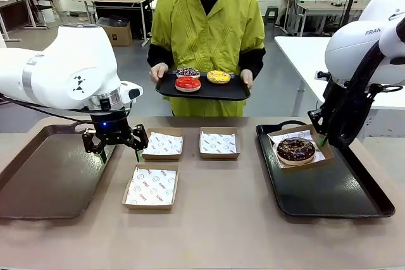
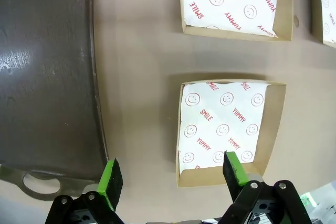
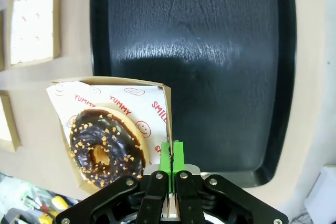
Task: Individually package the donuts and arrange them on the tray.
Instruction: Place the picked Paper togo box on the Handle tray while simultaneously picking up another Paper togo box from the table with the other hand.
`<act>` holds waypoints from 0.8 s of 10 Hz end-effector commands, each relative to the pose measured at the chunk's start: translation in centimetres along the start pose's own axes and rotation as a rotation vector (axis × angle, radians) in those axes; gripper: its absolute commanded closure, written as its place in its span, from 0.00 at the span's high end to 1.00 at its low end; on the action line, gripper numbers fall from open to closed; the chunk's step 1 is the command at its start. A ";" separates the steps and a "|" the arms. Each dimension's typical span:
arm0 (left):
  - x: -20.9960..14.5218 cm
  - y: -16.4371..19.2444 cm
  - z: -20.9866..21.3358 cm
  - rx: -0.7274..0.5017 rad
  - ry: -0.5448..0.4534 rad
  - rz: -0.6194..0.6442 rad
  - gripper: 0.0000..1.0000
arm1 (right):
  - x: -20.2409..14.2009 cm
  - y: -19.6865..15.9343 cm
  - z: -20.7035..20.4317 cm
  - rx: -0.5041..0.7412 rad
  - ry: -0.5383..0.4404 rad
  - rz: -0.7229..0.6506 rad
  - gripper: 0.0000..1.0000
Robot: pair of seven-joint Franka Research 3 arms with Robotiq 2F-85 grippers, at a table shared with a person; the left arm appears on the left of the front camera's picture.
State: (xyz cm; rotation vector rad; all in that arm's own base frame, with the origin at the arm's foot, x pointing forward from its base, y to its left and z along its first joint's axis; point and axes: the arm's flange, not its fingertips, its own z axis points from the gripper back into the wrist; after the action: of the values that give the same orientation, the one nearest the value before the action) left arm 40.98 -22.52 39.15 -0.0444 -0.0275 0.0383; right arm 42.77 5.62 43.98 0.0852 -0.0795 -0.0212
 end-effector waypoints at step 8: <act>-4.0 -5.5 -6.5 0.113 -0.052 -0.061 1.00 | -4.7 -1.8 -5.4 -0.098 -0.014 -0.068 0.01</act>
State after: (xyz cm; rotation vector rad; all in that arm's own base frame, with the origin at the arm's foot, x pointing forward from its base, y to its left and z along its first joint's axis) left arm 37.24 -28.24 33.60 0.0710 -0.0400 -0.0495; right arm 38.75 4.26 39.53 -0.0102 -0.0863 -0.0700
